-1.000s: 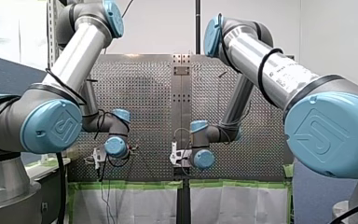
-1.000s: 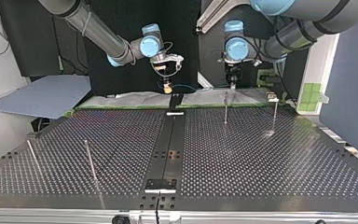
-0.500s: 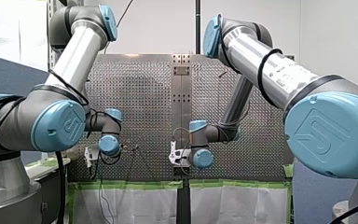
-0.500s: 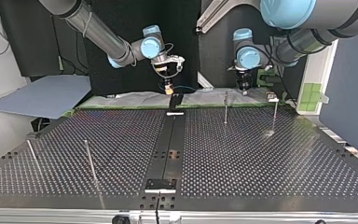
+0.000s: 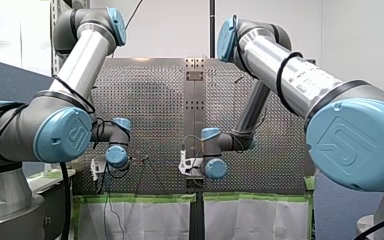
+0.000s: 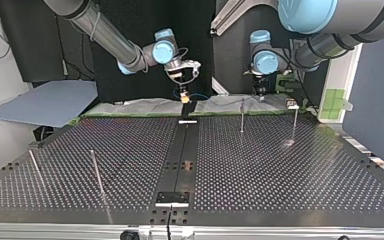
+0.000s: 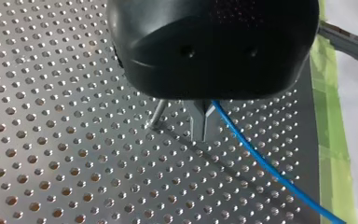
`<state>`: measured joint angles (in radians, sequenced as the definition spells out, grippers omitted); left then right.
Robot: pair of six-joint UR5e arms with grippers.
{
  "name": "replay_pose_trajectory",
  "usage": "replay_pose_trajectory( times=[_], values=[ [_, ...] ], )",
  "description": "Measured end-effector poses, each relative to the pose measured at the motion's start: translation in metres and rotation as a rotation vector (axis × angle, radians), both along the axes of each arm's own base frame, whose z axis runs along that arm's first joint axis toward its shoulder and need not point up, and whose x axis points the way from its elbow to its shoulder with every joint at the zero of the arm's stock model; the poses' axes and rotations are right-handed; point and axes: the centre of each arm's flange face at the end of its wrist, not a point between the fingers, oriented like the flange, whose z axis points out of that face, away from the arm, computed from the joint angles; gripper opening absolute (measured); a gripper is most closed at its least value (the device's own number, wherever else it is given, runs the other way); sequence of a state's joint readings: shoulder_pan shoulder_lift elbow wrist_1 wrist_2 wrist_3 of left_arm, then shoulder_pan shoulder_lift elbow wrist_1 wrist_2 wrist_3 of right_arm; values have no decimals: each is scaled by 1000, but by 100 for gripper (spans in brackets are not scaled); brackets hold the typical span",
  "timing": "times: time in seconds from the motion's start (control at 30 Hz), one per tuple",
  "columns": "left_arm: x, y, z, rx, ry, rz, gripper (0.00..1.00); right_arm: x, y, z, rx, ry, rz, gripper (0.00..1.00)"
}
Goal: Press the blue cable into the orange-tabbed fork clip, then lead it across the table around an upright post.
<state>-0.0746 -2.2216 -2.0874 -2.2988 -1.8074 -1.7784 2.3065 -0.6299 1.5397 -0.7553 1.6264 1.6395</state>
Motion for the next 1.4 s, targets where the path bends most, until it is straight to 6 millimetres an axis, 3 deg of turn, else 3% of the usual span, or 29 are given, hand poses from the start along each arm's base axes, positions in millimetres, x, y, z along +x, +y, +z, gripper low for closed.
replay_pose_trajectory(
  times=[0.23,0.5,0.77,1.2,1.4],
  values=[
    [-8,-2,-17,24,49,-13,0,9,3,4,-6,-5,18,0],
    [-4,-1,-20,32,48,-12,0,6,2,0,7,10,12,0],
    [4,-2,-16,26,33,-19,0,-4,-1,-22,36,35,-7,0],
    [24,-3,-9,23,16,-21,0,-21,-15,-37,49,46,-58,0],
    [30,-2,-6,22,12,-20,0,-32,-25,-57,69,62,-81,0]
  ],
)
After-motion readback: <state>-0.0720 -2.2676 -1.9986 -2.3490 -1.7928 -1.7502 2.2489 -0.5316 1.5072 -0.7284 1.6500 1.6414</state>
